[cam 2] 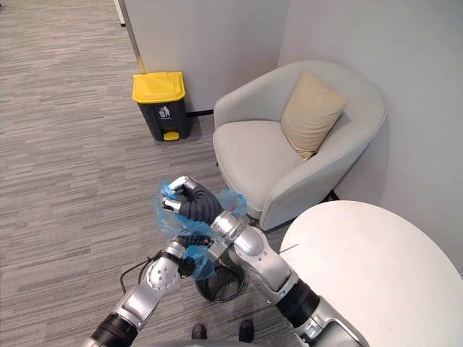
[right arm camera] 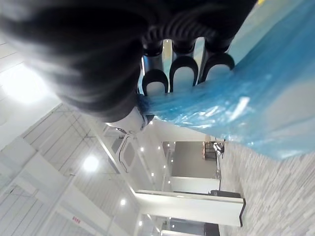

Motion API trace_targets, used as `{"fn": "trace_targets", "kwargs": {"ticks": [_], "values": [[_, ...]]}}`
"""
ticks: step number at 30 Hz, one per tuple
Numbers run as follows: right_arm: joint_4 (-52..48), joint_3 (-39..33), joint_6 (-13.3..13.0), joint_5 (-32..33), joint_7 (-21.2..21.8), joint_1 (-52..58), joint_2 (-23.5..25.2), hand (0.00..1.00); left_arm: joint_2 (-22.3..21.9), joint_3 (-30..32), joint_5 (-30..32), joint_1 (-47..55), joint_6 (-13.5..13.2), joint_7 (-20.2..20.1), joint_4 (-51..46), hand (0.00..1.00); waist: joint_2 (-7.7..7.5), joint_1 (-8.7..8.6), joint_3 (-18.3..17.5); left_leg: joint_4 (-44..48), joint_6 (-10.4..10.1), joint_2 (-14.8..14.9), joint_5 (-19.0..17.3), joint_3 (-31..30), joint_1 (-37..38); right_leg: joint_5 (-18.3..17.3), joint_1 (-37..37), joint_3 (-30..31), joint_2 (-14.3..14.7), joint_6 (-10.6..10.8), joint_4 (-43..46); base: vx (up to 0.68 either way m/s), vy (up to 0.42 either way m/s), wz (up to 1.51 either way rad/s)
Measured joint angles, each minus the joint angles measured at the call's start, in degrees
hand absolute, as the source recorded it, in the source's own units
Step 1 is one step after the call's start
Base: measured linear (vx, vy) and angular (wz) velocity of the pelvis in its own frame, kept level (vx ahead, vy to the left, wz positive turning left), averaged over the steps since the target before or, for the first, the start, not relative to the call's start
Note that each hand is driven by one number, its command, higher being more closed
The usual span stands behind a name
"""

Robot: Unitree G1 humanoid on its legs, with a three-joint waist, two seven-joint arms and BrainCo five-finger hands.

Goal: Gather rubbish on tea table into small bin, then transfer packed bag to large trash can.

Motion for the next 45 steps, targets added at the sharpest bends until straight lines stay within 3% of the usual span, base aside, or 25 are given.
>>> {"fn": "trace_targets", "kwargs": {"ticks": [17, 18, 26, 33, 38, 45], "values": [[0.0, 1.8, 0.2, 1.6, -1.3, -1.2, 0.6, 1.00, -0.8, 0.1, -5.4, -1.4, -0.1, 0.8, 4.2, 1.00, -0.01, 0.44, 0.0, 0.1, 0.0, 0.0, 0.0, 0.2, 0.0, 0.0, -0.1, 0.4, 0.0, 0.0, 0.0, 0.00, 0.000, 0.00], [0.0, 1.7, 0.2, 1.6, -1.3, -1.0, 0.6, 0.00, -0.8, 0.2, -5.5, -1.1, -0.1, 0.7, 4.3, 1.00, -0.01, 0.45, 0.0, 0.1, 0.0, 0.0, 0.0, 0.2, 0.0, 0.0, -0.2, 0.5, 0.0, 0.0, 0.0, 0.00, 0.000, 0.00], [-0.1, -0.6, -0.9, -3.7, -0.8, 2.0, 2.3, 0.00, -1.4, 2.7, -7.8, 1.7, 0.4, -0.4, 6.5, 1.00, 0.00, 0.43, 0.0, 0.0, 0.0, 0.0, 0.0, 0.2, 0.2, 0.0, -0.3, 0.8, 0.0, 0.0, 0.3, 0.00, 0.000, -0.01], [-0.8, -3.7, -1.9, -12.4, -1.1, 4.2, 1.9, 0.00, -1.4, 6.7, -8.8, 3.7, 1.0, -0.5, 6.5, 1.00, -0.01, 0.42, 0.0, 0.0, 0.0, 0.0, 0.0, 0.2, 0.4, 0.0, -0.3, 0.8, -0.1, 0.0, 0.5, 0.00, 0.000, 0.00], [-2.3, -4.8, -4.1, -21.8, -2.3, 4.5, -2.4, 0.00, -1.4, 9.6, -8.8, 3.7, 1.1, -0.5, 6.5, 1.00, -0.02, 0.47, 0.0, 0.0, 0.0, -0.1, 0.0, 0.2, 0.6, 0.0, 0.0, 0.8, -0.1, 0.1, 0.6, 0.00, 0.000, 0.00], [-1.9, -7.8, -4.6, -35.2, -5.8, 7.7, -9.3, 0.00, -1.0, 12.4, -8.8, 4.2, 1.1, -0.4, 6.5, 1.00, -0.02, 0.48, 0.0, -0.1, 0.0, -0.1, 0.0, 0.1, 0.7, 0.1, 0.1, 0.7, -0.1, 0.1, 0.5, 0.00, 0.000, 0.00]]}}
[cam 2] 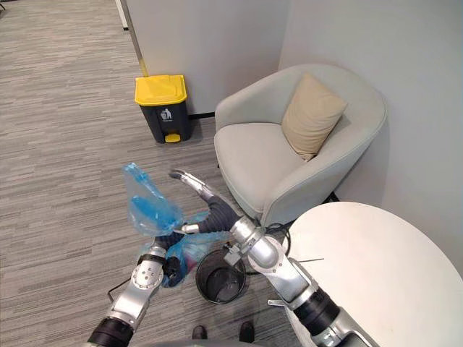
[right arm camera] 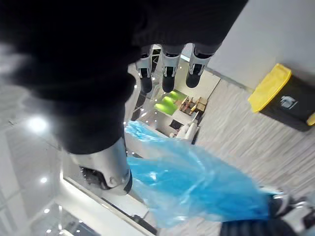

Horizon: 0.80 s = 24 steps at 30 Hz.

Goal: Gather rubbish on tea table into small bin, then transfer packed bag to large trash can.

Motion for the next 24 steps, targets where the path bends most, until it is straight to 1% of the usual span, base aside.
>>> {"fn": "trace_targets", "kwargs": {"ticks": [2, 5, 7, 10, 11, 13, 14, 16, 17, 20, 24], "values": [[0.0, -1.3, 0.0, -1.5, -0.2, 1.3, -0.5, 0.00, 0.0, 0.9, 0.0, 0.5, 0.0, 0.0, 0.0, 1.00, 0.00, -0.04, 0.0, -0.1, 0.0, 0.0, 0.0, 0.0, 0.1, 0.0, 0.1, 0.0, 0.0, 0.0, 0.0, 0.00, 0.000, 0.00], [0.1, -4.3, 0.0, -1.6, -0.2, 5.0, -0.6, 0.00, 0.1, 2.0, 0.0, 2.0, 0.0, 0.0, 0.1, 1.00, 0.00, 0.00, 0.0, -0.3, 0.0, 0.0, 0.0, -0.1, 0.6, 0.0, 0.6, -0.2, 0.0, 0.0, -0.2, 0.00, 0.000, 0.00], [0.5, -7.3, 0.0, -1.4, -0.2, 8.2, 0.7, 0.00, -0.1, 3.5, 0.0, 2.9, 0.1, 0.0, 0.3, 1.00, 0.00, 0.01, 0.0, -0.5, 0.0, 0.0, 0.0, -0.1, 0.8, -0.1, 0.7, -0.2, 0.0, 0.1, -0.1, 0.00, 0.000, 0.00], [3.6, -11.3, 0.1, 0.5, -0.2, 11.6, 3.8, 0.00, -0.4, 5.5, -0.7, 3.6, 0.1, -0.1, 2.1, 1.00, 0.00, -0.11, 0.0, -0.6, 0.0, -0.1, 0.0, -0.1, 1.0, -0.1, 0.7, -0.2, 0.0, 0.1, -0.1, 0.00, 0.000, 0.00], [6.9, -14.4, 0.4, 2.1, -0.1, 13.6, 6.4, 0.00, -0.4, 6.6, -1.3, 4.5, 0.3, -0.2, 3.4, 1.00, 0.00, -0.26, 0.0, -0.6, 0.0, -0.1, 0.0, -0.3, 1.0, -0.1, 0.8, -0.3, 0.0, 0.1, -0.2, -0.02, 0.023, 0.05], [10.6, -18.0, 1.0, 4.8, 0.0, 15.4, 8.8, 0.00, -0.6, 8.4, -2.5, 5.3, 0.4, -0.8, 5.0, 1.00, 0.00, -0.34, 0.0, -0.6, 0.0, -0.2, 0.0, -0.7, 1.2, -0.2, 0.9, -0.8, -0.1, 0.3, -0.3, -0.02, 0.025, 0.10], [12.8, -20.1, 1.4, 6.6, 0.0, 16.6, 9.9, 0.00, -0.9, 10.2, -3.4, 6.5, 0.5, -1.3, 5.8, 1.00, 0.01, -0.33, 0.0, -0.7, 0.0, -0.2, 0.0, -0.8, 1.4, -0.2, 1.2, -0.9, -0.1, 0.3, -0.5, -0.02, 0.019, 0.08], [14.5, -21.0, 1.7, 7.7, 0.0, 17.2, 10.3, 0.00, -1.0, 11.2, -4.0, 7.2, 0.7, -1.4, 6.8, 1.00, 0.03, -0.33, 0.0, -0.8, 0.0, -0.2, 0.0, -0.9, 1.7, -0.2, 1.5, -1.0, -0.1, 0.3, -0.6, 0.00, 0.007, 0.02], [16.1, -21.9, 1.8, 8.0, 0.1, 17.5, 10.7, 0.00, -1.0, 12.1, -4.4, 8.2, 1.1, -2.2, 7.0, 1.00, 0.02, -0.32, 0.0, -0.9, 0.0, -0.2, 0.0, -1.0, 1.7, -0.3, 1.5, -1.0, -0.1, 0.4, -0.6, 0.00, 0.000, 0.00], [21.5, -24.3, 2.0, 8.2, 0.1, 18.1, 12.2, 0.00, -1.1, 12.6, -4.5, 8.9, 1.3, -3.7, 9.7, 1.00, 0.05, -0.04, 0.0, -1.0, 0.0, -0.3, 0.0, -1.2, 1.7, -0.3, 1.5, -1.2, -0.1, 0.4, -0.7, -0.01, 0.015, 0.02], [28.8, -25.7, 3.4, 10.3, 0.2, 18.1, 12.7, 0.00, -1.4, 12.9, -4.5, 9.6, 1.5, -4.8, 13.3, 1.00, 0.09, 0.04, 0.1, -1.1, 0.0, -0.3, 0.0, -1.4, 1.7, -0.4, 1.6, -1.5, -0.2, 0.5, -0.8, -0.01, 0.018, 0.03]]}}
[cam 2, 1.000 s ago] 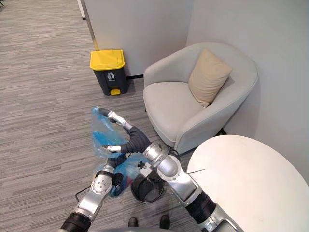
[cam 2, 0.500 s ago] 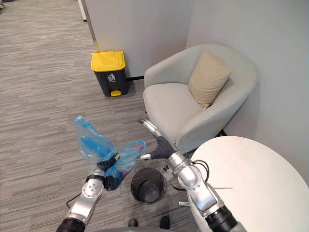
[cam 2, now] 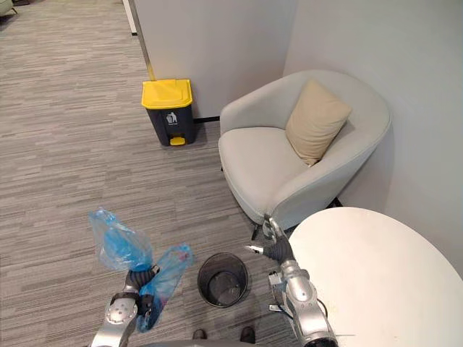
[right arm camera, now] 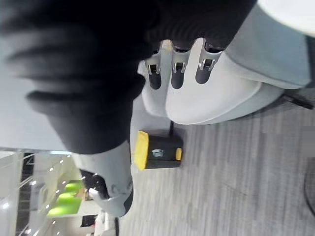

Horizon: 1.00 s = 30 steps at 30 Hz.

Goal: Gather rubbish on tea table into small bin, then transfer packed bag to large trash can.

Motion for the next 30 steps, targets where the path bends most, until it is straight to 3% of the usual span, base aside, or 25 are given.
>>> {"fn": "trace_targets", "kwargs": {"ticks": [14, 26, 30], "values": [[14.6, -3.6, 3.0, 0.7, -0.1, -0.1, 0.8, 0.00, -1.3, 2.4, -0.3, 1.1, 0.1, -1.5, 8.0, 1.00, 0.68, 0.05, 0.5, -0.9, -0.1, -0.1, 0.1, -0.7, 0.2, -0.5, 0.1, -0.8, 0.0, 0.6, 0.2, 0.00, 0.005, 0.02], [18.5, -4.3, 3.5, -0.7, -0.2, -0.2, 1.0, 0.00, -2.6, 3.9, -0.5, 1.2, 0.2, -1.5, 11.5, 1.00, 1.03, 0.17, 0.7, -0.9, -0.1, -0.1, 0.1, -0.3, 0.4, -0.6, 0.0, -0.4, -0.1, 0.6, 0.5, 0.00, 0.000, -0.01], [18.4, -4.2, 4.1, -1.3, -0.3, -0.8, 1.4, 0.00, -3.4, 4.1, -1.1, 1.4, 0.2, -1.5, 11.4, 1.00, 1.49, 0.30, 2.3, -0.1, -0.1, 0.1, -0.4, 1.3, 0.8, -1.0, -0.2, 1.0, -0.1, 1.1, 2.3, -0.02, 0.019, -0.20]]}}
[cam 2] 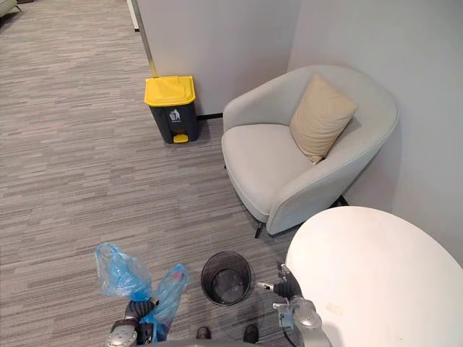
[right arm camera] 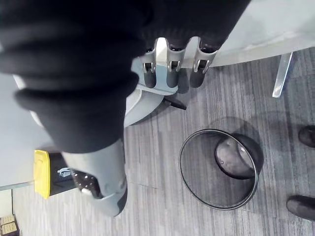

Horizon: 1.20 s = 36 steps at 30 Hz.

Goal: Gather rubbish on tea table into small bin, then transfer packed bag to large trash can.

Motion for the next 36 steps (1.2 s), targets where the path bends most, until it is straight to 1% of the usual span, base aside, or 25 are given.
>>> {"fn": "trace_targets", "kwargs": {"ticks": [4, 8, 9, 10, 11, 12, 13, 15, 16, 17, 18, 19, 21, 22, 23, 24, 25, 26, 28, 30, 31, 32, 33, 34, 36], "values": [[-1.7, 0.9, 0.2, -0.8, -0.2, -0.8, 0.5, 0.00, -0.2, 0.0, -0.7, -0.5, 0.0, 0.0, -1.7, 1.00, -0.59, 0.35, 1.5, 5.2, 0.6, 0.4, -2.3, 2.1, -4.4, -1.9, -5.2, 1.7, -0.4, 0.4, 5.4, -0.07, 0.032, -0.24], [-5.9, 1.1, 0.4, -1.5, -1.3, -0.8, 1.3, 0.00, -0.1, 0.0, -1.3, -1.2, 0.4, 0.0, -5.0, 1.00, -1.31, 1.00, 2.8, 13.2, 1.6, 1.5, -5.5, 3.6, -8.8, -5.3, -9.8, 2.3, -0.8, 1.2, 13.6, -0.07, 0.008, -0.08], [-7.1, 1.4, 0.4, -1.5, -1.7, -1.2, 1.7, 0.00, -0.2, 0.1, -2.1, -1.7, 0.5, 0.1, -6.2, 1.00, -1.44, 1.63, 3.1, 15.9, 2.6, 2.1, -6.5, 3.6, -10.7, -8.2, -12.3, 1.1, -1.4, 0.6, 20.6, -0.09, -0.013, 0.19], [-7.5, 1.7, 0.4, -1.5, -1.9, -1.4, 1.7, 0.00, -0.2, 0.0, -2.4, -1.8, 0.6, 0.1, -7.0, 1.00, -1.53, 1.63, 3.2, 16.7, 2.7, 2.1, -6.9, 3.3, -11.2, -10.0, -13.6, 0.4, -2.1, 0.3, 25.7, -0.06, -0.026, 0.33], [-8.8, 2.8, 0.3, -1.5, -2.4, -1.5, 1.7, 0.00, -0.4, 0.0, -2.4, -1.8, 0.7, 0.1, -8.6, 1.00, -1.51, 1.67, 3.3, 18.4, 2.9, 2.1, -7.8, 2.3, -12.1, -13.5, -14.6, -0.5, -3.5, 0.9, 34.2, -0.02, -0.051, 0.39], [-9.6, 3.5, 0.1, -1.5, -2.4, -1.6, 1.9, 0.00, -0.5, 0.0, -2.4, -1.6, 0.7, 0.1, -10.0, 1.00, -1.37, 1.69, 3.4, 19.9, 2.7, 2.1, -8.0, 1.5, -13.0, -15.5, -14.4, -0.3, -4.2, 2.2, 38.5, 0.01, -0.097, 0.59], [-11.0, 3.7, 0.0, -1.5, -2.5, -1.4, 2.3, 0.00, -0.6, 0.0, -2.7, -1.4, 0.7, 0.1, -11.3, 1.00, -2.39, 1.87, 3.1, 22.0, 2.6, 1.7, -8.0, 0.0, -14.4, -17.8, -12.9, 0.1, -5.0, 3.9, 41.4, 0.02, -0.115, 0.59], [-11.6, 3.7, -0.2, -1.5, -2.6, -1.7, 2.8, 0.00, -1.0, 0.1, -3.6, -1.9, 0.8, 0.1, -12.9, 1.00, -3.77, 3.14, 3.2, 25.4, 2.5, 1.2, -7.9, -0.4, -17.7, -22.1, -11.7, 2.3, -5.3, 5.7, 40.4, -0.02, -0.154, 0.55], [-11.6, 3.7, -0.1, -1.5, -2.7, -2.8, 2.5, 0.00, -1.7, 0.4, -3.7, -1.7, 1.0, 0.1, -13.7, 1.00, -3.67, 3.59, 3.3, 26.9, 2.1, 1.2, -7.6, -0.6, -19.2, -23.8, -10.6, 2.7, -4.7, 3.6, 37.3, -0.08, -0.169, 0.39], [-11.6, 3.7, -0.1, -1.5, -2.8, -2.9, 2.5, 0.00, -2.4, 0.6, -3.9, -1.6, 1.0, 0.1, -13.9, 1.00, -3.46, 4.11, 3.3, 26.5, 1.3, 1.2, -7.1, -1.0, -19.3, -24.3, -9.7, 2.7, -4.2, 2.8, 35.4, -0.11, -0.180, 0.35], [-11.6, 3.7, -0.1, -1.5, -3.5, -2.9, 2.1, 0.00, -3.7, 0.7, -4.4, -1.1, 1.0, 0.1, -14.4, 1.00, -2.57, 5.15, 3.3, 25.6, 0.1, 2.0, -5.9, -2.2, -19.7, -23.9, -8.4, 2.6, -2.6, 0.2, 31.8, -0.16, -0.175, 0.30], [-11.6, 3.7, -0.1, -1.5, -4.1, -2.9, 1.6, 0.00, -4.4, 0.4, -4.4, -0.7, 0.9, 0.1, -14.7, 1.00, -1.67, 5.90, 3.6, 24.4, -0.9, 2.8, -4.4, -3.6, -20.1, -22.9, -8.0, 1.1, -1.4, -1.4, 30.0, -0.19, -0.175, 0.42], [-11.7, 3.6, -0.1, -1.5, -4.8, -2.8, 1.4, 0.00, -4.4, -0.6, -4.5, -0.8, 1.0, 0.1, -15.3, 1.00, -1.29, 5.88, 3.9, 23.2, -2.9, 3.2, -2.2, -5.5, -21.6, -22.1, -8.9, -1.6, -0.7, -2.6, 29.9, -0.24, -0.177, 0.67], [-11.7, 3.4, -0.1, -1.5, -5.2, -2.8, 1.3, 0.00, -4.4, -0.7, -4.6, -0.5, 1.0, 0.1, -16.5, 1.00, -1.41, 5.69, 4.0, 20.7, -5.1, 3.2, 1.0, -6.5, -22.7, -21.3, -10.1, -4.0, -0.7, -3.7, 29.7, -0.25, -0.167, 0.86], [-11.8, 3.1, 0.0, -1.5, -5.3, -2.9, 1.5, 0.00, -4.4, -0.8, -4.6, -0.7, 1.0, 0.1, -17.0, 1.00, -1.41, 5.47, 4.2, 19.9, -6.3, 3.8, 1.2, -5.9, -23.3, -20.3, -10.7, -5.9, -1.0, -4.7, 29.0, -0.26, -0.160, 0.92], [-11.9, 3.2, 0.2, -1.5, -5.6, -3.2, 1.5, 0.00, -4.4, -0.9, -4.6, -0.8, 1.1, 0.1, -17.5, 1.00, -0.98, 5.28, 4.9, 24.0, -6.4, 5.4, -0.8, -2.9, -24.0, -19.4, -10.7, -8.3, -1.1, -5.9, 28.6, -0.20, -0.100, 0.68], [-12.1, 3.1, 0.3, -1.5, -5.8, -3.2, 1.5, 0.00, -4.3, -0.9, -4.6, -0.8, 1.2, 0.1, -17.9, 1.00, -1.05, 5.21, 5.1, 26.1, -5.6, 5.8, -1.9, -1.9, -24.0, -19.2, -10.6, -9.0, -1.5, -6.2, 28.7, -0.19, -0.083, 0.69], [-12.9, 3.2, 0.5, -1.5, -6.2, -2.8, 1.6, 0.00, -4.1, -1.1, -4.6, -0.6, 1.2, 0.1, -18.7, 1.00, -1.47, 4.65, 5.4, 30.7, -3.8, 6.7, -4.1, 0.0, -23.8, -19.1, -10.5, -10.5, -2.5, -6.4, 28.8, -0.14, -0.026, 0.67], [-14.3, 3.1, 0.4, -1.5, -6.2, -2.0, 1.5, 0.00, -4.0, -1.8, -4.6, -0.5, 1.2, 0.1, -19.6, 1.00, -1.60, 3.68, 5.4, 36.6, -3.2, 9.5, -7.5, 2.7, -21.4, -18.5, -9.8, -13.4, -4.1, -6.2, 28.4, -0.18, 0.013, 0.87], [-14.2, 2.4, 0.4, -1.5, -6.3, -1.1, 1.7, 0.00, -3.8, -3.0, -4.5, -0.8, 1.2, 0.0, -20.5, 1.00, -1.36, 2.69, 5.2, 36.4, -2.9, 12.9, -10.0, 6.7, -17.6, -17.6, -9.8, -16.3, -5.4, -5.2, 27.3, -0.17, 0.100, 0.85], [-14.0, 2.0, 0.4, -1.5, -6.3, -0.7, 1.7, 0.00, -3.8, -3.2, -4.5, -1.0, 1.2, 0.0, -20.5, 1.00, -1.31, 2.55, 5.2, 35.3, -3.4, 13.6, -10.8, 7.7, -16.2, -17.4, -9.9, -17.0, -5.8, -4.8, 26.9, -0.13, 0.146, 0.79], [-13.0, 0.6, 0.4, -1.5, -6.2, -0.1, 1.8, 0.00, -3.9, -3.4, -4.4, -1.3, 1.2, 0.0, -19.8, 1.00, -0.89, 2.31, 4.9, 30.7, -4.0, 14.0, -11.9, 8.8, -13.3, -16.7, -9.9, -17.9, -6.0, -3.7, 25.6, -0.11, 0.176, 0.66], [-10.4, -1.1, 0.4, -1.5, -6.2, -0.2, 1.9, 0.00, -3.6, -3.3, -4.4, -2.3, 1.2, 0.0, -17.1, 1.00, -0.25, 2.09, 4.5, 21.9, -5.9, 12.4, -12.9, 8.7, -10.0, -15.6, -10.1, -18.5, -6.0, -2.3, 24.1, -0.11, 0.225, 0.60], [-7.5, -1.6, 0.6, -1.5, -6.2, -0.9, 2.6, 0.00, -2.4, -3.4, -4.4, -3.3, 1.3, 0.0, -14.3, 1.00, -0.99, 2.05, 4.2, 19.7, -5.3, 11.4, -11.1, 8.8, -9.7, -14.5, -10.6, -17.8, -6.6, -1.2, 23.2, -0.08, 0.197, 0.38], [-3.8, -1.6, 0.7, -1.5, -6.1, -1.6, 2.9, 0.00, -0.9, -3.4, -4.3, -3.3, 1.7, 0.0, -10.6, 1.00, -1.12, 1.54, 4.0, 19.1, -4.7, 10.0, -10.5, 8.5, -9.7, -12.4, -9.6, -17.5, -6.9, -0.4, 20.3, -0.05, 0.185, 0.09]]}}
